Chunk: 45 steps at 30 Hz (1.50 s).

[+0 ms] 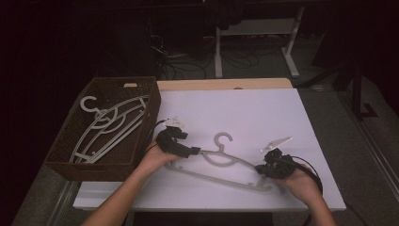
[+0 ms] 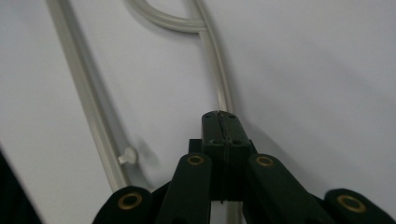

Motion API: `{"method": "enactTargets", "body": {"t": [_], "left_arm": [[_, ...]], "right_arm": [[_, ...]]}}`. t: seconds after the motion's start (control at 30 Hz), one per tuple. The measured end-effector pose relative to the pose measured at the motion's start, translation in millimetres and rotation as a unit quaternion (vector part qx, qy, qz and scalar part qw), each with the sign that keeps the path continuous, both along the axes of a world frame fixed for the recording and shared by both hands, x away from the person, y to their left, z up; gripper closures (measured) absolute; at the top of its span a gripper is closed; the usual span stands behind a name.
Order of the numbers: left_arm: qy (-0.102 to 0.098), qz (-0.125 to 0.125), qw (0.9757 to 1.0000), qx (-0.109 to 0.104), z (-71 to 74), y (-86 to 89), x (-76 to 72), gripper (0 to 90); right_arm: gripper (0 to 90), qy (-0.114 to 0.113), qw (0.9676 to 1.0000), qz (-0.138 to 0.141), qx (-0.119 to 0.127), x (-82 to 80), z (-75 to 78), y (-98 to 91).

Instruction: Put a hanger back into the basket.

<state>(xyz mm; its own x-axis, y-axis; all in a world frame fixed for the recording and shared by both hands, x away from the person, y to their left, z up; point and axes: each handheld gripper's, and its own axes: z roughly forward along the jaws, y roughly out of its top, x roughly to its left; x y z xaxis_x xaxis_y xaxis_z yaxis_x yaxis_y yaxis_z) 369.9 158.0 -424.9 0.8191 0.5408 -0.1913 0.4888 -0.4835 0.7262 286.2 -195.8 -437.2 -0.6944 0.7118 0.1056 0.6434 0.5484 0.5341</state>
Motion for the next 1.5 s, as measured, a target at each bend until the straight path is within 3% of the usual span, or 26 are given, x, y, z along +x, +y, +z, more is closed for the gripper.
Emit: {"method": "enactTargets", "body": {"t": [0.27, 0.6, 0.73, 0.97, 1.13, 1.33, 1.5], "left_arm": [[0.003, 0.0, 1.0, 0.003, -1.4, -1.0, 0.6, 12.3], [0.006, -0.002, 1.0, 0.006, -3.0, -2.1, 0.4, 12.7], [0.008, -0.001, 1.0, 0.003, -2.7, -2.0, 0.0, 13.1], [0.005, 0.0, 1.0, 0.001, -1.0, -0.2, 0.3, 13.2], [0.006, 0.0, 1.0, 0.0, -0.7, -0.6, -0.1, 13.2], [0.008, 0.0, 1.0, 0.001, -1.1, -0.5, 0.2, 13.2], [0.009, -0.001, 1.0, 0.003, -2.0, -1.5, 0.3, 13.3]], "right_arm": [[89.1, -0.028, 0.9982, -0.036, -0.039, 34.8, 2.6, -7.5], [89.1, -0.038, 0.9949, -0.075, -0.056, 85.2, 2.3, -12.9], [89.1, -0.044, 0.9945, -0.079, -0.054, 94.8, 1.7, -11.1], [89.0, -0.049, 0.9953, -0.081, -0.02, 77.5, 10.2, -16.4], [88.7, -0.054, 0.9956, -0.074, 0.019, 50.1, 17.5, -25.5], [88.8, -0.059, 0.9953, -0.075, 0.013, 28.2, 14.9, -30.8], [88.8, -0.048, 0.9956, -0.08, 0.005, 26.6, 6.2, -35.2]]}}
